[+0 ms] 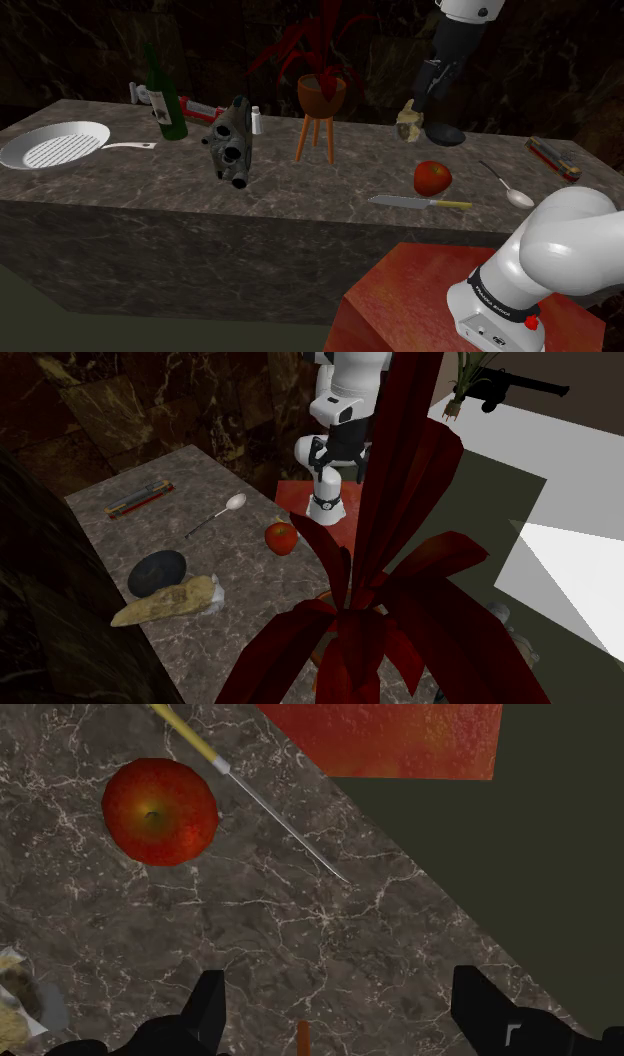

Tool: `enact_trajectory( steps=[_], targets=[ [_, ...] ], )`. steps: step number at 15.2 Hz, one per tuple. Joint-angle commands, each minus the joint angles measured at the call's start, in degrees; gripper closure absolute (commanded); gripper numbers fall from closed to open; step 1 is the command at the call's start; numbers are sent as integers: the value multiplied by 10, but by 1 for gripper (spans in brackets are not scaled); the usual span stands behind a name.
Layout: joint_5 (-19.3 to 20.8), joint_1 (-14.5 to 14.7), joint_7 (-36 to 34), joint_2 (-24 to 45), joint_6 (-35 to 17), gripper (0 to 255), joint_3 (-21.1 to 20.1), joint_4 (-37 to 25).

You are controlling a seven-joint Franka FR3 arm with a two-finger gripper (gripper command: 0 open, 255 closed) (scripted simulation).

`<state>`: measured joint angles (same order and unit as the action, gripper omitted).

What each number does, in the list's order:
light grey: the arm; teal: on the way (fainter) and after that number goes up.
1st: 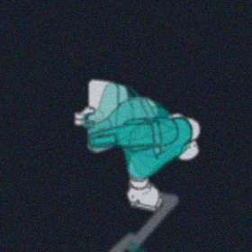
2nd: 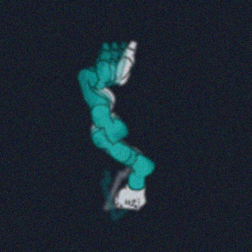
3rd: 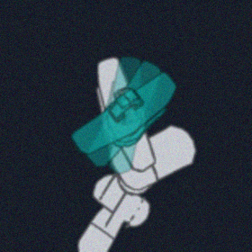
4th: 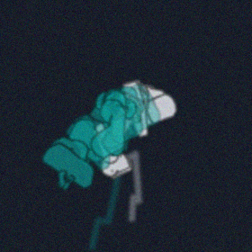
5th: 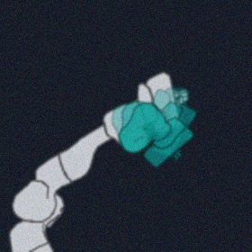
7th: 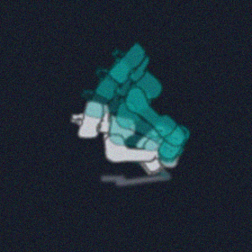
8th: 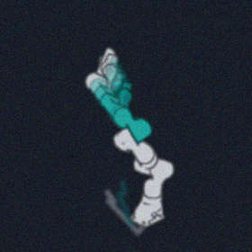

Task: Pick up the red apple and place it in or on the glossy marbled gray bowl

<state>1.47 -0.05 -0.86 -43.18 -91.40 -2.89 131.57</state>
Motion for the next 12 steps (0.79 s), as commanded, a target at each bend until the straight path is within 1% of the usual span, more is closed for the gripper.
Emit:
enact_trajectory(
  steps=[1,6,12],
  targets=[
    [0,0,0,0,0,0,0,0],
    [31,-15,46,-27,-48,0,42,84],
    [78,-43,103,-39,-111,0,99,168]
  ],
)
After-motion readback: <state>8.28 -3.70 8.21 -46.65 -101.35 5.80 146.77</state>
